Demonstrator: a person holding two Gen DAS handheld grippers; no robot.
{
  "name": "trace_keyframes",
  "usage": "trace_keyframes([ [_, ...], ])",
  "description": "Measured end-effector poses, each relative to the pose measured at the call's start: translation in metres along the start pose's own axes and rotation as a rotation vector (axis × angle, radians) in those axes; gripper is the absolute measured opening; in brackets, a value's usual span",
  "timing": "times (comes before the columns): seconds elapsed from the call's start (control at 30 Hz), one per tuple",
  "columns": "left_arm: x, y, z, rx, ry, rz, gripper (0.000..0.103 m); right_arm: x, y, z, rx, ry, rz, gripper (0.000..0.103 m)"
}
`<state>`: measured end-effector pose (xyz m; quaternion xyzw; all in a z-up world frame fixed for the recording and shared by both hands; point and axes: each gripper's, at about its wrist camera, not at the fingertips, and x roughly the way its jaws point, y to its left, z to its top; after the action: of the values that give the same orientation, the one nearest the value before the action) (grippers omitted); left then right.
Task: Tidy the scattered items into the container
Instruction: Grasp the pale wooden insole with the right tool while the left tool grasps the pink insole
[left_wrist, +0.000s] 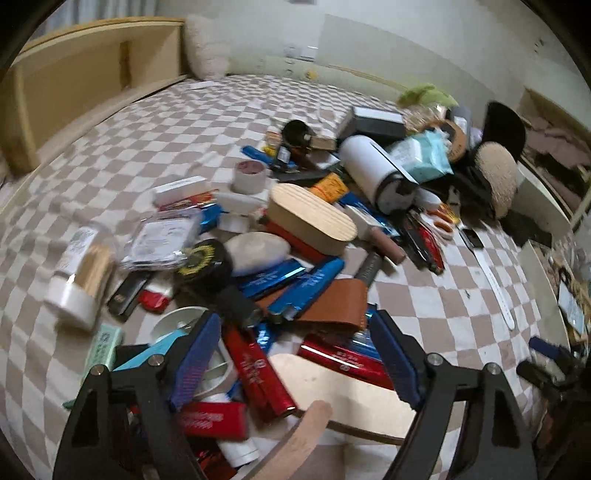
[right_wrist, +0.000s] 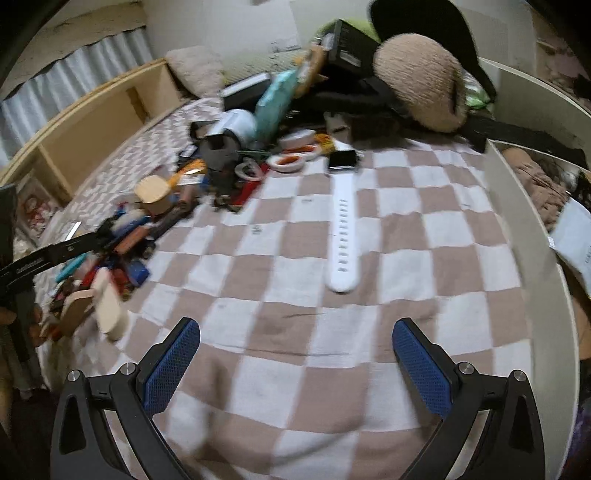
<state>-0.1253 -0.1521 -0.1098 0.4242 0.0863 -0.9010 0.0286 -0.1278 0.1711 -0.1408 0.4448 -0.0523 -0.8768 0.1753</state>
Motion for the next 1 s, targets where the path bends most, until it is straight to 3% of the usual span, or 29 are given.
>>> trace_keyframes([
  [0.17,-0.009,0.02,-0.002,-0.096,-0.021,0.02,0.083,0.005,0.043,-0.004,-0.107,0.003,0.127,0.102],
  [0.33,-0.018,0.039,-0.005,-0.194,-0.038,-0.022,0.081,0.018,0.091,-0.009,-0.219,0.029,0.24,0.09],
  [0.4,-0.02,0.045,-0.007,-0.23,-0.04,-0.04,0.073,0.027,0.109,-0.01,-0.253,0.044,0.266,0.085],
  [0.5,-0.024,0.054,-0.009,-0.288,-0.031,-0.1,0.072,0.038,0.128,-0.01,-0.285,0.054,0.281,0.083],
  [0.57,-0.027,0.057,-0.009,-0.3,-0.023,-0.136,0.071,0.045,0.137,-0.008,-0.301,0.066,0.294,0.077],
  [0.7,-0.032,0.061,-0.009,-0.284,0.015,-0.199,0.067,0.055,0.15,-0.003,-0.341,0.077,0.301,0.074],
  [0.8,-0.034,0.062,-0.01,-0.258,0.061,-0.233,0.059,0.061,0.155,-0.002,-0.369,0.076,0.275,0.064],
  [1.0,-0.035,0.06,-0.014,-0.212,0.169,-0.272,0.05,0.062,0.151,-0.002,-0.37,0.078,0.277,0.061],
])
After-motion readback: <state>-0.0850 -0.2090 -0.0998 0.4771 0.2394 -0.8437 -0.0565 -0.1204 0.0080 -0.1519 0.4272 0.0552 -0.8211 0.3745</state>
